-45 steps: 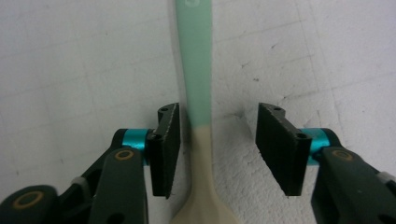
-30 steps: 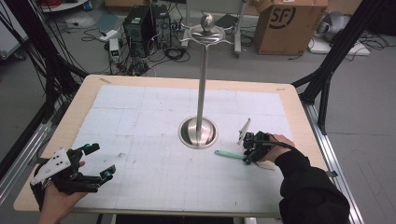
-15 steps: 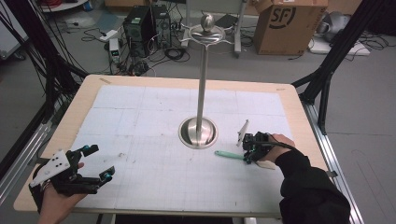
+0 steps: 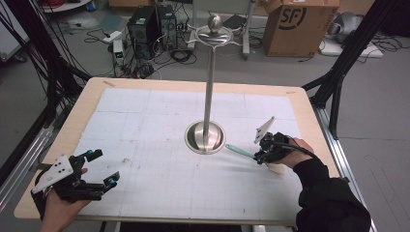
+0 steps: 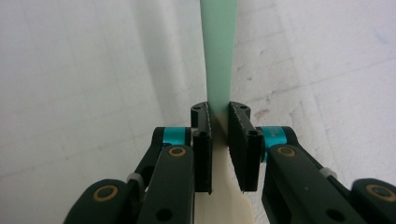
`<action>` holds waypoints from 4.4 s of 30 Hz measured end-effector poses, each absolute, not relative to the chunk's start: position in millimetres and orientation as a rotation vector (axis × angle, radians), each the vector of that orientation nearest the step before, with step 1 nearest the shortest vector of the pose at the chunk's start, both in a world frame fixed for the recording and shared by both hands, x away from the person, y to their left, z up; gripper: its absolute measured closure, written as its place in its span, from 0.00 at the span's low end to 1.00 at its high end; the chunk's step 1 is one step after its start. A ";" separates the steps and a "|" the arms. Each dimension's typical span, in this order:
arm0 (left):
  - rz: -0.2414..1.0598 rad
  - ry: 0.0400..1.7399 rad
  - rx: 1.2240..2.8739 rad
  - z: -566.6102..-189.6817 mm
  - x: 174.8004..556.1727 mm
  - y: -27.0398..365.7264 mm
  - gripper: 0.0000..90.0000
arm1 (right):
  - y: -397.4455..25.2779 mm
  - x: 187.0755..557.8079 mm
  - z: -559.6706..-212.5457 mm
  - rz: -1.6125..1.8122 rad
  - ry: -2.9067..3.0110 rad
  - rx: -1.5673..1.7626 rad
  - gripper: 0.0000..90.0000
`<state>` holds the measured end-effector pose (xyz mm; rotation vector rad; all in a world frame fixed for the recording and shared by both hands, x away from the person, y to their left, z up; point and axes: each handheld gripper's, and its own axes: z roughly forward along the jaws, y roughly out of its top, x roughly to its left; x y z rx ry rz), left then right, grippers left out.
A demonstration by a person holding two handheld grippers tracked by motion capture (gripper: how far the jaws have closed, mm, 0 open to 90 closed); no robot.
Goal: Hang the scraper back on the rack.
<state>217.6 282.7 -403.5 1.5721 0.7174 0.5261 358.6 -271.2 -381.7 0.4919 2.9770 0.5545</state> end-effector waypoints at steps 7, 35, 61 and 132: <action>0.523 0.723 1.572 -404.2 218.5 282.8 0.03 | -290.0 351.8 -365.9 0.808 2.873 0.563 0.89; 0.520 0.723 1.568 -406.4 220.4 283.0 0.02 | -320.6 317.9 -317.3 1.609 2.225 0.665 0.89; 0.516 0.717 1.569 -404.7 219.4 281.2 0.02 | -288.9 326.5 -289.0 1.849 2.075 0.621 0.89; 0.522 0.707 1.558 -405.8 221.5 280.0 0.03 | -251.9 362.9 -241.5 1.844 2.056 0.654 0.89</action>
